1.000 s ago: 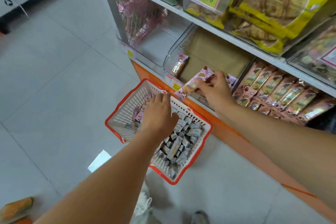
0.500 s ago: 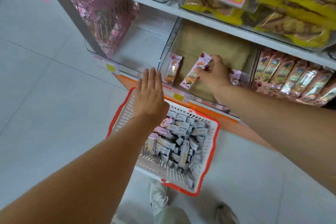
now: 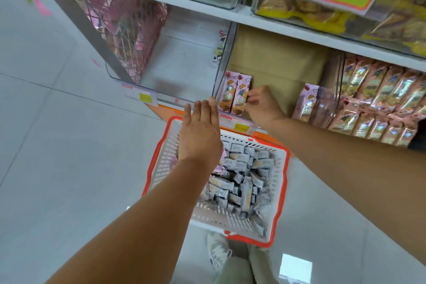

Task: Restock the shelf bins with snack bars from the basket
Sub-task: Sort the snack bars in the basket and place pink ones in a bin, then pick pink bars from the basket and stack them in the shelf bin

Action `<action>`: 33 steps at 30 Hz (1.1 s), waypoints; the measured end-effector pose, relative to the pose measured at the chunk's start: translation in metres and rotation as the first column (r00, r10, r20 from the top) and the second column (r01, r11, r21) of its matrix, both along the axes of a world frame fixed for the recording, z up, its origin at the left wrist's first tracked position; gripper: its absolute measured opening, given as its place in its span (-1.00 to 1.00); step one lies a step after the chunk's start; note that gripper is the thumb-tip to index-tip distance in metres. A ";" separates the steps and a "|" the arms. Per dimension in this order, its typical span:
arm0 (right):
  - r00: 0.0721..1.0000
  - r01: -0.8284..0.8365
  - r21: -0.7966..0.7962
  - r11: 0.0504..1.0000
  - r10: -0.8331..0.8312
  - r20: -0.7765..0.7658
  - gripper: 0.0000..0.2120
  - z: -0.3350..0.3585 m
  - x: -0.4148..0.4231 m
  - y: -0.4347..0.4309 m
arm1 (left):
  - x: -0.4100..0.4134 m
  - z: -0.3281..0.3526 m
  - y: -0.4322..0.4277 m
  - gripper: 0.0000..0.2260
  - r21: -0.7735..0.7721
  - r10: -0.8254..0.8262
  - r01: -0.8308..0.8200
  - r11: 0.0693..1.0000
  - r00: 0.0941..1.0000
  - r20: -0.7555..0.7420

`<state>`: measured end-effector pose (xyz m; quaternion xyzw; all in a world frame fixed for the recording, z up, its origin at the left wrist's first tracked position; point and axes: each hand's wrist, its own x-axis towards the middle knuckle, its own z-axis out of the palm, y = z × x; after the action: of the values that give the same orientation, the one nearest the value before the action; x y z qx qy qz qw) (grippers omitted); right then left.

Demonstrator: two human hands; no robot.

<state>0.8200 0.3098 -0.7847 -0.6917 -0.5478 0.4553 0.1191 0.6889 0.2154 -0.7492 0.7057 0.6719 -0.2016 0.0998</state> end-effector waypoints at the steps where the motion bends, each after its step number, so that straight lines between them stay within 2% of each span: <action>1: 0.997 -0.074 -0.022 0.997 0.074 0.019 -0.66 0.000 0.000 -0.003 | 0.000 0.001 0.000 -0.26 -0.002 -0.002 0.002 1.000 1.000 0.006; 5: 0.964 -0.263 -0.030 0.964 0.264 0.037 -0.67 0.001 0.004 -0.010 | -0.003 0.006 0.001 -0.23 -0.019 -0.006 0.007 1.000 1.000 0.017; 10: 0.910 -0.412 -0.105 0.905 0.414 -0.006 -0.56 0.005 0.009 -0.016 | -0.002 0.009 0.006 -0.28 -0.067 0.026 -0.024 0.997 0.999 0.027; 14: 0.807 -0.578 -0.132 0.806 0.588 0.060 -0.46 0.008 0.010 -0.019 | -0.003 0.015 0.012 -0.30 -0.124 0.051 -0.045 0.991 0.997 0.053; 17: 0.763 -0.623 -0.161 0.766 0.640 0.093 -0.39 0.012 0.009 -0.018 | -0.004 0.017 0.013 -0.31 -0.145 0.040 -0.033 0.989 0.998 0.047; 23: 0.716 -0.664 -0.118 0.739 0.673 0.185 -0.36 0.005 0.009 -0.020 | -0.002 0.014 0.011 -0.31 -0.131 0.037 -0.034 0.991 0.999 0.020; 30: 0.755 -0.616 -0.094 0.782 0.620 0.216 -0.44 -0.001 0.007 -0.024 | -0.003 0.012 0.010 -0.28 -0.131 -0.046 0.040 0.991 0.998 -0.041; 33: 0.778 -0.582 -0.081 0.809 0.583 0.234 -0.46 0.000 0.005 -0.026 | -0.009 0.008 0.010 -0.27 -0.079 -0.109 0.106 0.991 0.993 -0.033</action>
<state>0.8254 0.2834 -0.7850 -0.5399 -0.7441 0.3810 -0.0979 0.6798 0.2253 -0.7410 0.7326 0.6263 -0.2455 0.1035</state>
